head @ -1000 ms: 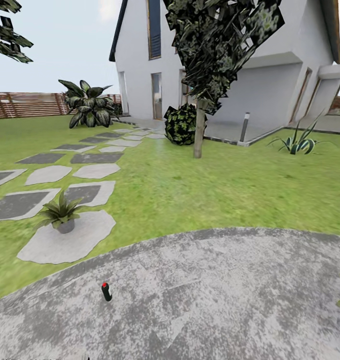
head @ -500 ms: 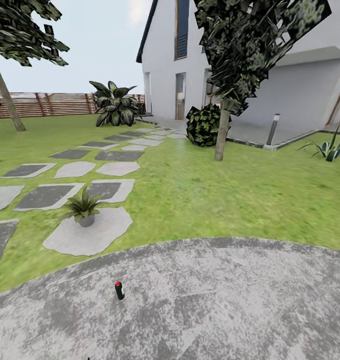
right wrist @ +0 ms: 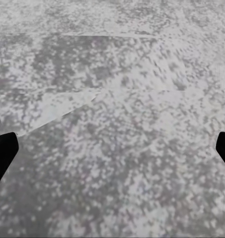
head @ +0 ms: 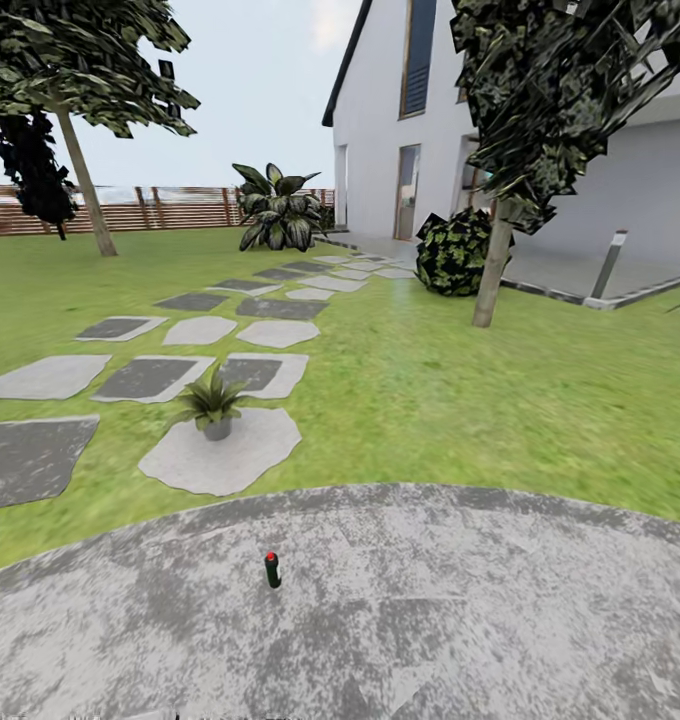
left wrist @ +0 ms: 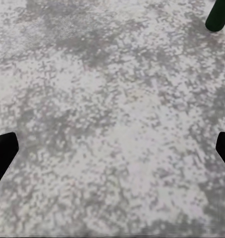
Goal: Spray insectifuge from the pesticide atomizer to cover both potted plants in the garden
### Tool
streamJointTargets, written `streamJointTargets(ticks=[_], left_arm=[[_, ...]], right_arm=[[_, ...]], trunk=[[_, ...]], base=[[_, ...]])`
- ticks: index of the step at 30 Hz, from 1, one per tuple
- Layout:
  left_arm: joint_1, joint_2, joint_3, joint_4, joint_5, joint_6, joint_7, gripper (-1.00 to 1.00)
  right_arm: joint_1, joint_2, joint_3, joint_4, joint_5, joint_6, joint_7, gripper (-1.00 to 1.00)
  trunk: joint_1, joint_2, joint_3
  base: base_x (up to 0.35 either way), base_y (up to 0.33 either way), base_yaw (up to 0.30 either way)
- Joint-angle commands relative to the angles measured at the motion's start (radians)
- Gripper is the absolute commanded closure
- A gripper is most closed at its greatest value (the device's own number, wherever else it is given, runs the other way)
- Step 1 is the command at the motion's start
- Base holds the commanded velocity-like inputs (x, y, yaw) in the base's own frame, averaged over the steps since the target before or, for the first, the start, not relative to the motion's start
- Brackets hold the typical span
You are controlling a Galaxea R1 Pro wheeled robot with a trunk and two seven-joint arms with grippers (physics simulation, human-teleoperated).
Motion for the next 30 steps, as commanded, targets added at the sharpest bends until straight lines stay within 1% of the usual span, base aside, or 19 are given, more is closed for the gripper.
streamJointTargets(ticks=[1, 20, 24, 30], left_arm=[[-0.001, 0.0, -0.003, 0.001, 0.01, -0.003, 0.0, -1.0], [-0.001, 0.0, -0.003, 0.001, 0.01, -0.003, 0.001, -1.0], [-0.001, 0.0, -0.003, 0.001, 0.01, -0.003, 0.001, -1.0], [-0.001, 0.0, -0.003, 0.001, 0.01, -0.003, 0.002, -1.0]], right_arm=[[0.0, 0.0, 0.0, 0.0, 0.0, -0.003, -0.001, -1.0], [0.0, 0.003, 0.001, 0.0, 0.0, -0.003, -0.001, -1.0], [0.0, 0.002, 0.001, 0.0, 0.0, -0.003, -0.001, -1.0], [0.0, 0.003, 0.001, 0.0, 0.0, -0.003, -0.001, -1.0]], trunk=[[0.0, 0.0, -0.001], [0.0, 0.0, -0.001], [0.0, 0.0, -0.001], [0.0, 0.0, -0.001]], base=[[0.0, 0.0, 0.278], [0.002, 0.0, 0.278], [0.117, -0.071, 0.278], [0.22, -0.165, 0.278]])
